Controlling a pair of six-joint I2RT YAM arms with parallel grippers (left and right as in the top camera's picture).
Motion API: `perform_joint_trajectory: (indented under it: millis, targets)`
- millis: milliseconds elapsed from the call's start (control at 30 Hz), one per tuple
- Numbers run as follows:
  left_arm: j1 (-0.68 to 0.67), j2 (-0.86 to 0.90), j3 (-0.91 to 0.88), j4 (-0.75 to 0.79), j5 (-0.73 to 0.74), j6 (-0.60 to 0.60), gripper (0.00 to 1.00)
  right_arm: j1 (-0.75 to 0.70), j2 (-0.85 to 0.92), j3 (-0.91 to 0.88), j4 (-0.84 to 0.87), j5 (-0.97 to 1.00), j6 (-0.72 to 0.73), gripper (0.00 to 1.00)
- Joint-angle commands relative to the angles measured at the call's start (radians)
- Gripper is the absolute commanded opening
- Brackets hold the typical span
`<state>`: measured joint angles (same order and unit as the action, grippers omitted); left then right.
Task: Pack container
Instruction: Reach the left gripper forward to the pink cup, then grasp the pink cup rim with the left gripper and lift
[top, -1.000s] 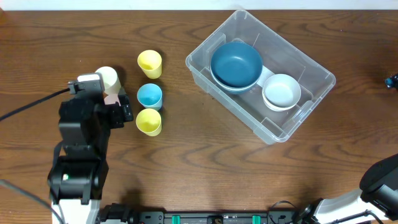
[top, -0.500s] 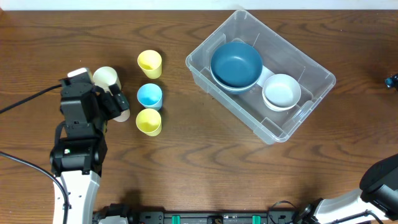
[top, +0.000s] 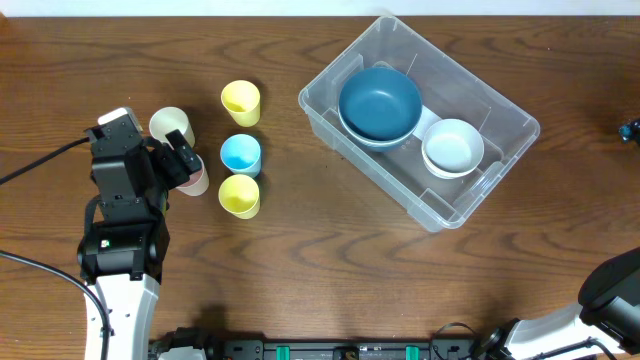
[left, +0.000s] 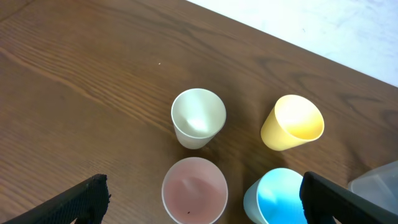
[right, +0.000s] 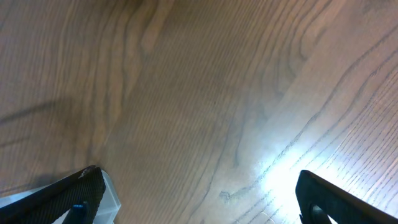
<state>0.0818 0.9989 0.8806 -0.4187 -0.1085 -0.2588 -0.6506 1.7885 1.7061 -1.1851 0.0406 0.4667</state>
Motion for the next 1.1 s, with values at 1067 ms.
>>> perform_joint_trajectory:
  millis: [1067]
  targets:
    - [0.095, 0.263, 0.007, -0.124, -0.013, -0.193, 0.98, -0.005, 0.002, -0.005, 0.0, 0.005, 0.011, 0.99]
